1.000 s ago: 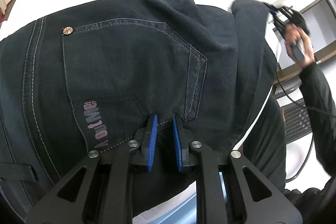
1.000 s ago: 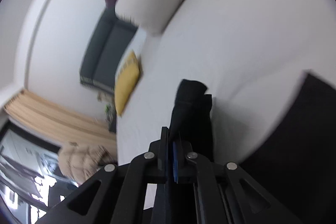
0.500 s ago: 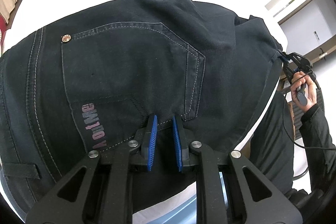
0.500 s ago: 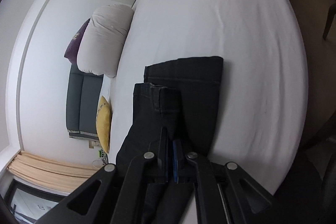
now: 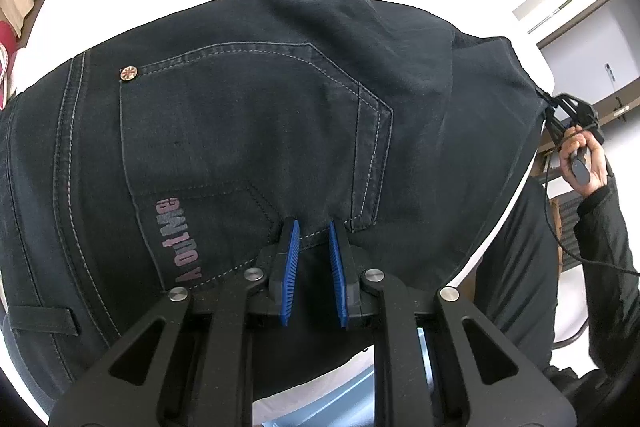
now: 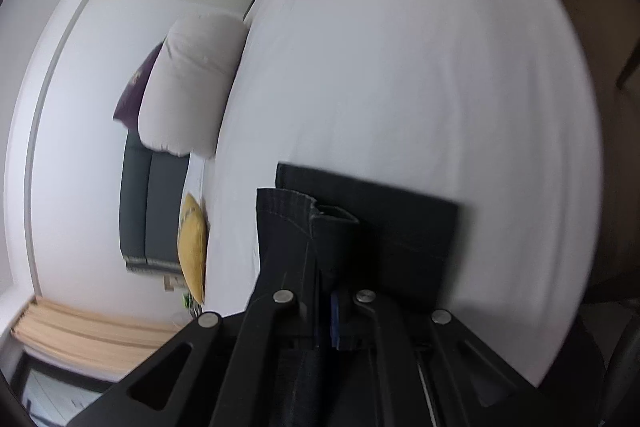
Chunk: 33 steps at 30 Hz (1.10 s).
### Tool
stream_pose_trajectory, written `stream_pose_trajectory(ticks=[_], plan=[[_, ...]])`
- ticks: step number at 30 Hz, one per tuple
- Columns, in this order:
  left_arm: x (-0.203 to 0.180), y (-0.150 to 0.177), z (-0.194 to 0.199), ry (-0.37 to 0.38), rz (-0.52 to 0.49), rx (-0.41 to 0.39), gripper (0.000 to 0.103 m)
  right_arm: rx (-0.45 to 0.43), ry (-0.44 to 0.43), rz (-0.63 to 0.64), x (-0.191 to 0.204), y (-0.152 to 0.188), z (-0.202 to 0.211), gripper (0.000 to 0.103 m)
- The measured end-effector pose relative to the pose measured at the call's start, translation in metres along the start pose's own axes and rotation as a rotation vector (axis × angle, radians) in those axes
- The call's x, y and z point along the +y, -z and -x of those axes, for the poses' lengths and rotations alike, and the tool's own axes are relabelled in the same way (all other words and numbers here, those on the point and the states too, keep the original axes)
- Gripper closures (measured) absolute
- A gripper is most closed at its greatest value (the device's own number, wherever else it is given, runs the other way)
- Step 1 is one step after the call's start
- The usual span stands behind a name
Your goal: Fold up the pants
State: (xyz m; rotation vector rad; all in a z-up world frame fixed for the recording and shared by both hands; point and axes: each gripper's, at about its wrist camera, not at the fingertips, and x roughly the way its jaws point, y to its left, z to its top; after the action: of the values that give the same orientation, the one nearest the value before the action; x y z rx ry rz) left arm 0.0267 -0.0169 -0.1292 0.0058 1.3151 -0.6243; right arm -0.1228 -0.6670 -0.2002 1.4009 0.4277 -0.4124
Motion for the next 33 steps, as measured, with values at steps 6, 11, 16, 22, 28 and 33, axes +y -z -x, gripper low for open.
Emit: stream_pose_trajectory(ticks=[6,11,16,22,28,33], plan=[[0.002,-0.005,-0.001,-0.002,-0.009,-0.002,0.088,-0.02,0.033,-0.002,-0.014,0.0,0.014,0.099],[0.007,-0.002,0.002,0.02,0.0,-0.007,0.088,-0.028,0.03,-0.017,-0.021,0.002,0.014,0.099],[0.016,0.002,0.005,0.042,0.011,-0.016,0.088,-0.03,0.043,-0.005,-0.019,0.0,0.014,0.099],[0.024,0.006,0.01,0.064,0.021,-0.026,0.088,-0.024,0.073,0.03,-0.013,-0.003,0.012,0.1],[0.033,0.011,0.016,0.088,0.03,-0.038,0.088,-0.002,0.076,0.061,-0.017,-0.006,0.005,0.102],[0.044,0.012,0.018,0.111,0.049,-0.05,0.088,-0.058,0.205,0.199,0.009,-0.002,0.035,0.067]])
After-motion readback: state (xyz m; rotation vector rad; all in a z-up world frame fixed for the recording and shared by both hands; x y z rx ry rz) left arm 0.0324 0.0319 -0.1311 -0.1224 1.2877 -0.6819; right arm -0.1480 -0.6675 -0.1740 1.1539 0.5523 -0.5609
